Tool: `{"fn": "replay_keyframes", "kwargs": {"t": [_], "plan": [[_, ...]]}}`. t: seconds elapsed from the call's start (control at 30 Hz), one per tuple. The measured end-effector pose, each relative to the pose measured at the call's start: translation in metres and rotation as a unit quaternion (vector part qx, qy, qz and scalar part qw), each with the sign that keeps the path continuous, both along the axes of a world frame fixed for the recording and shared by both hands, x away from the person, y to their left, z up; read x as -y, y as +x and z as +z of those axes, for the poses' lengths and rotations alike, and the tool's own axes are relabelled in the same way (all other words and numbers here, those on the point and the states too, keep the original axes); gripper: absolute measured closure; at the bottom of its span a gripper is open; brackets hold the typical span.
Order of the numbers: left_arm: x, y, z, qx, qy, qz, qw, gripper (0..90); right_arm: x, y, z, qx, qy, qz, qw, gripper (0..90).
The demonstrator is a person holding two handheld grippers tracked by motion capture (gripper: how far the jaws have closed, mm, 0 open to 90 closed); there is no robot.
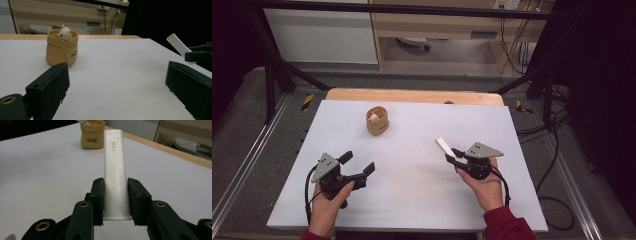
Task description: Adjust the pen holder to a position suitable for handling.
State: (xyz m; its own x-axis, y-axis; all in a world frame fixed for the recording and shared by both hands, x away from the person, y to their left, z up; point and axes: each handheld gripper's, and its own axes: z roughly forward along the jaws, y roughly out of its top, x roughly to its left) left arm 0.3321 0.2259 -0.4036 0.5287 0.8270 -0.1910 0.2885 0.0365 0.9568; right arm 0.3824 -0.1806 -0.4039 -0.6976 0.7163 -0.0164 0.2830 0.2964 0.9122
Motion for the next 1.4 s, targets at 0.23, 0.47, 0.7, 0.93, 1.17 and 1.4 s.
{"fn": "replay_keyframes", "kwargs": {"t": [0.23,0.47,0.7,0.93,1.17,1.4], "plan": [[0.032,0.014,0.006,0.006,0.018,-0.019,0.9997,6.0,-0.005,0.001,0.003,0.008,0.016,0.0,0.9998,67.6],[0.076,0.038,0.029,0.011,0.018,-0.055,0.9983,6.0,-0.016,0.01,0.0,0.002,0.035,0.014,0.9993,67.5],[0.096,0.05,0.067,0.04,0.057,-0.064,0.9955,6.0,-0.028,0.01,0.009,0.026,0.058,0.02,0.9978,67.6],[0.091,0.043,0.065,0.034,0.045,-0.055,0.9969,5.9,-0.03,-0.006,0.017,0.043,0.077,0.02,0.9959,67.6],[0.086,0.039,0.055,0.024,0.034,-0.061,0.9973,5.7,-0.043,-0.006,0.013,0.038,0.076,0.029,0.9959,67.5],[0.091,0.039,0.049,0.012,0.017,-0.071,0.9972,5.5,-0.049,-0.008,0.012,0.038,0.082,0.035,0.9953,67.5]]}}
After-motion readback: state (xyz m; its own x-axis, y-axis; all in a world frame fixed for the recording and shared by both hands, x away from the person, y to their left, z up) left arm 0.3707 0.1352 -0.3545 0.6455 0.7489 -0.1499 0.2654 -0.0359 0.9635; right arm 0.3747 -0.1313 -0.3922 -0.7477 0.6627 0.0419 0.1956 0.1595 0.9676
